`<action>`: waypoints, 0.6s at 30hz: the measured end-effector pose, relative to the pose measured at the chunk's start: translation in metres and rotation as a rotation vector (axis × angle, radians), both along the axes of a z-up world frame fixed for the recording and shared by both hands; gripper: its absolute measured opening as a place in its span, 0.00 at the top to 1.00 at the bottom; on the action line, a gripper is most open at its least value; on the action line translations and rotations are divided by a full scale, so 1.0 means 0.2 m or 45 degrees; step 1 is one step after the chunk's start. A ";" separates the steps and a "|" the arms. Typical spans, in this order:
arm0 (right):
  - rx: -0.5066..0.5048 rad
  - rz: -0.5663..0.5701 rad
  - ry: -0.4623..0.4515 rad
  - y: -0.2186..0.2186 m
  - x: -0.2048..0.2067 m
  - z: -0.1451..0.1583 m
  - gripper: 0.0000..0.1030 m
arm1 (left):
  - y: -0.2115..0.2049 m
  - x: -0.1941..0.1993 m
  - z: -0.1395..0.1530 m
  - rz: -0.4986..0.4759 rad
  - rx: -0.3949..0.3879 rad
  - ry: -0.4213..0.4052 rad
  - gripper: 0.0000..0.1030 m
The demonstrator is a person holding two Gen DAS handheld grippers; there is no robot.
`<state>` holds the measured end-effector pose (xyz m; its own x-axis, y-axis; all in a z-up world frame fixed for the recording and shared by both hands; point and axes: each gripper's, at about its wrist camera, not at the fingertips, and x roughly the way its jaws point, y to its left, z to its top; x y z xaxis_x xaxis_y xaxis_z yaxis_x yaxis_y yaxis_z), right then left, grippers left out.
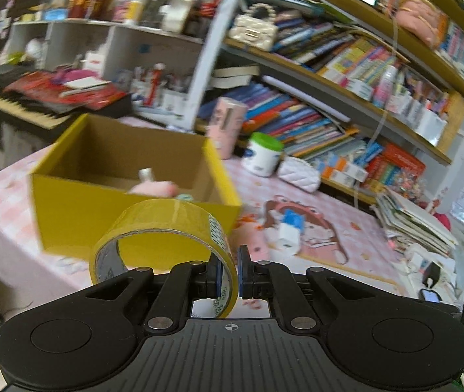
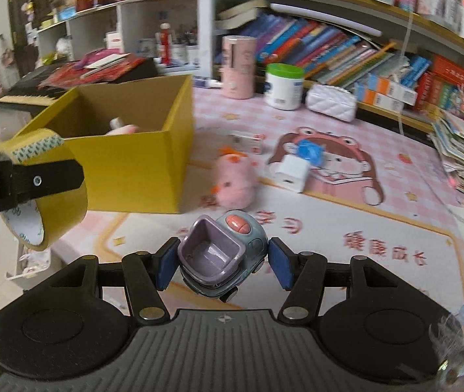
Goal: Organize objects
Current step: 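Lift the toy car and tape roll and carry both toward the yellow box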
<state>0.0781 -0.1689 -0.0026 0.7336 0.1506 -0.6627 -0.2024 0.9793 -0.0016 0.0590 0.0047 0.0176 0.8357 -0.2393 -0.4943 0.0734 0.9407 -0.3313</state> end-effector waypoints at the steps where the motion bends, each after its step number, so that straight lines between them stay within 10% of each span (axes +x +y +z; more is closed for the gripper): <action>1: 0.001 0.010 0.002 0.03 -0.01 0.00 0.45 | 0.03 -0.02 0.00 0.014 -0.004 0.005 0.93; 18: 0.032 0.112 0.011 0.39 -0.22 -0.02 0.46 | 0.37 -0.27 -0.02 0.114 0.020 0.013 0.93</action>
<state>0.0343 -0.0911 -0.0066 0.7110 0.2310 -0.6642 -0.2877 0.9574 0.0251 0.0051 0.0786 0.0137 0.8481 -0.1561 -0.5063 -0.0146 0.9483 -0.3170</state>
